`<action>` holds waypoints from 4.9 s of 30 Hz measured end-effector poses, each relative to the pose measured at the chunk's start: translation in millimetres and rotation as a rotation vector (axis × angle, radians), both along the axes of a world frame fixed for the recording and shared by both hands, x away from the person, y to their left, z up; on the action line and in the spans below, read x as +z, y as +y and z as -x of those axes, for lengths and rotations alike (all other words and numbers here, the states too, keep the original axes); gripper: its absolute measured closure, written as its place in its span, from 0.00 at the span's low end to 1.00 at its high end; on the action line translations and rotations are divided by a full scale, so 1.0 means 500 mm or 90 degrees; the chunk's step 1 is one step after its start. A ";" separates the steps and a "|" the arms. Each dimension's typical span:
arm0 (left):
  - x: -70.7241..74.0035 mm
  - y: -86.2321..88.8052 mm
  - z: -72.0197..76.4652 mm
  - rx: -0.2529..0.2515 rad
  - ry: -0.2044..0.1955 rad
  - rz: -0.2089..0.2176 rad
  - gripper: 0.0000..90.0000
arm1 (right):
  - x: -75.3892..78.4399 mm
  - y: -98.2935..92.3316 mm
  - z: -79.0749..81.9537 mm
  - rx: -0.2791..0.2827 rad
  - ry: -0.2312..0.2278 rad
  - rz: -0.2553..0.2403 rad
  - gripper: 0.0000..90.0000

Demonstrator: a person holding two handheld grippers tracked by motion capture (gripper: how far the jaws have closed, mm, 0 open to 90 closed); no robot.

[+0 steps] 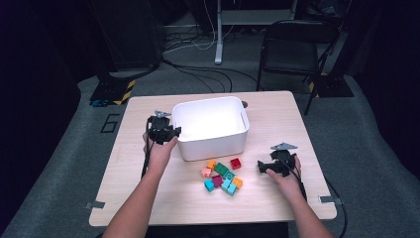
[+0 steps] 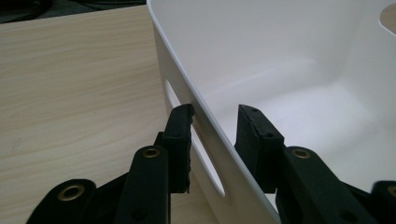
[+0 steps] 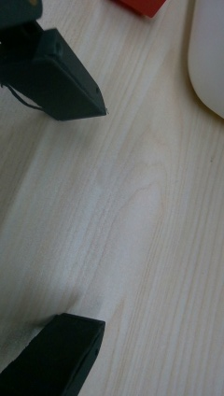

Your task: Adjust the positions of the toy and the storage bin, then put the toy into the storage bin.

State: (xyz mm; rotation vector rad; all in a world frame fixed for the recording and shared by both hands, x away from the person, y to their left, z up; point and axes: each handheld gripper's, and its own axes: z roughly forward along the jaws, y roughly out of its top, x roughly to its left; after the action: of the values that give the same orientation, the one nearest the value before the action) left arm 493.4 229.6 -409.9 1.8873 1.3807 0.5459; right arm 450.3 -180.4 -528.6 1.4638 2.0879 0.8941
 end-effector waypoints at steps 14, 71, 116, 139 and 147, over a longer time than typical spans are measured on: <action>0.001 0.012 -0.031 -0.049 0.007 0.022 0.71 | 0.002 -0.001 -0.002 0.008 -0.007 0.001 0.07; 0.018 0.009 0.042 -0.111 -0.034 0.071 0.59 | 0.158 0.115 0.019 0.135 -0.095 -0.074 0.39; -0.100 0.123 0.133 -0.078 -0.080 0.050 0.49 | 0.112 0.097 0.113 0.157 -0.049 -0.047 0.57; -0.120 0.152 0.123 -0.043 -0.070 0.057 0.48 | 0.059 0.174 0.087 0.157 -0.032 -0.037 0.58; -0.116 0.160 0.136 -0.037 -0.075 0.046 0.48 | 0.051 0.205 0.075 0.157 -0.042 -0.017 0.54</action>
State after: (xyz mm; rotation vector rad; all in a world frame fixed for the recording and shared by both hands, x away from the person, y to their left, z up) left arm 425.2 309.6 -467.8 1.8016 1.2497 0.5617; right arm 413.0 -78.0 -503.2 1.1891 2.2475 1.0494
